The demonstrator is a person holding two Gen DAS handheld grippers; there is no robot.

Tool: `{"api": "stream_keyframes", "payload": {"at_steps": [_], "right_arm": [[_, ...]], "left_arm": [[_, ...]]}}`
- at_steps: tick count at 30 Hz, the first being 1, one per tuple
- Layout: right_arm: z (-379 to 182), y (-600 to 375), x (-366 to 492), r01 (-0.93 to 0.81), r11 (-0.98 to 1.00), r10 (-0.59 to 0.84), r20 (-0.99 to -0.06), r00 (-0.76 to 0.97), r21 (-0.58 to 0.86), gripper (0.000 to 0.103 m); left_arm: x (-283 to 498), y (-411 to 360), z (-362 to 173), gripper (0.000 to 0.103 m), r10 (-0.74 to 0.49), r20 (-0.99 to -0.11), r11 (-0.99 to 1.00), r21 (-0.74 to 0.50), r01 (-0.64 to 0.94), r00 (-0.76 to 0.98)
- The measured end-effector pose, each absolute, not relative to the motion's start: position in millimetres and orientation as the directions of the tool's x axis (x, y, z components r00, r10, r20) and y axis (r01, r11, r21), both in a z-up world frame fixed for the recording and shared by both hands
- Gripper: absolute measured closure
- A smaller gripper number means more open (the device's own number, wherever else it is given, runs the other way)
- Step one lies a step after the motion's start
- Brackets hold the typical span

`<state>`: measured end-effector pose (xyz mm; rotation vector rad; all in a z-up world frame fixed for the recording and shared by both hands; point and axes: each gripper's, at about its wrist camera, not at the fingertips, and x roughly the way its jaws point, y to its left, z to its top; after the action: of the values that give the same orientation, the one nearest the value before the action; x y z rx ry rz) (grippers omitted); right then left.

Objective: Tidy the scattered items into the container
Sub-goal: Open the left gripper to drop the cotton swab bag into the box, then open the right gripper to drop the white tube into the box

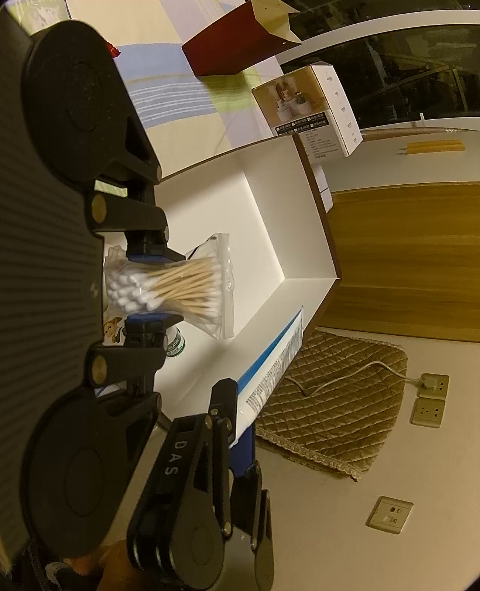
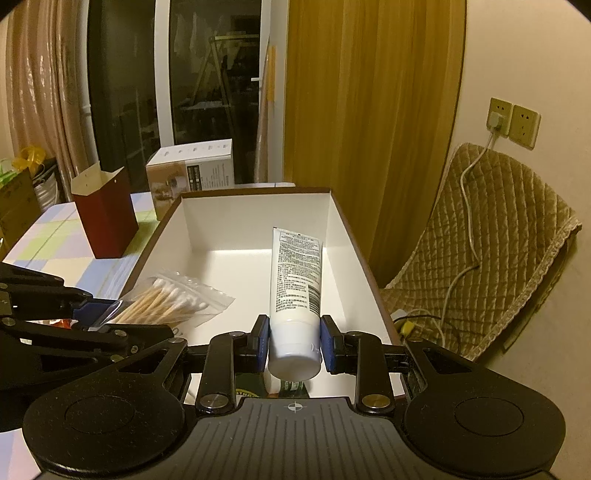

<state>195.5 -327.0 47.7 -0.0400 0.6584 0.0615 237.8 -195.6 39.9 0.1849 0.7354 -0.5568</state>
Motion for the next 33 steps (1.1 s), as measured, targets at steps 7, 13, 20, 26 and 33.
{"api": "stream_keyframes", "payload": {"at_steps": [7,13,20,26,33], "right_arm": [[43,-328,199,-0.069,0.997,0.044,-0.619,0.784,-0.017,0.072],[42,-328,200,-0.066,0.998,0.04,-0.623,0.781,-0.019,0.072],[41,-328,200,-0.066,0.998,0.04,-0.624,0.781,-0.02,0.072],[40,-327,200,-0.071,0.997,0.042,-0.623,0.781,-0.022,0.072],[40,-326,203,-0.08,0.996,0.046,-0.626,0.778,-0.026,0.072]], "left_arm": [[243,-197,35,0.083,-0.413,-0.684,0.841,-0.033,0.54,0.601],[245,-197,34,0.081,-0.415,-0.683,0.841,-0.035,0.54,0.601],[249,-197,33,0.073,-0.403,-0.683,0.849,-0.029,0.528,0.609],[249,-193,35,0.073,-0.401,-0.681,0.852,-0.033,0.523,0.612],[248,-187,36,0.073,-0.401,-0.678,0.856,-0.039,0.515,0.616]]}}
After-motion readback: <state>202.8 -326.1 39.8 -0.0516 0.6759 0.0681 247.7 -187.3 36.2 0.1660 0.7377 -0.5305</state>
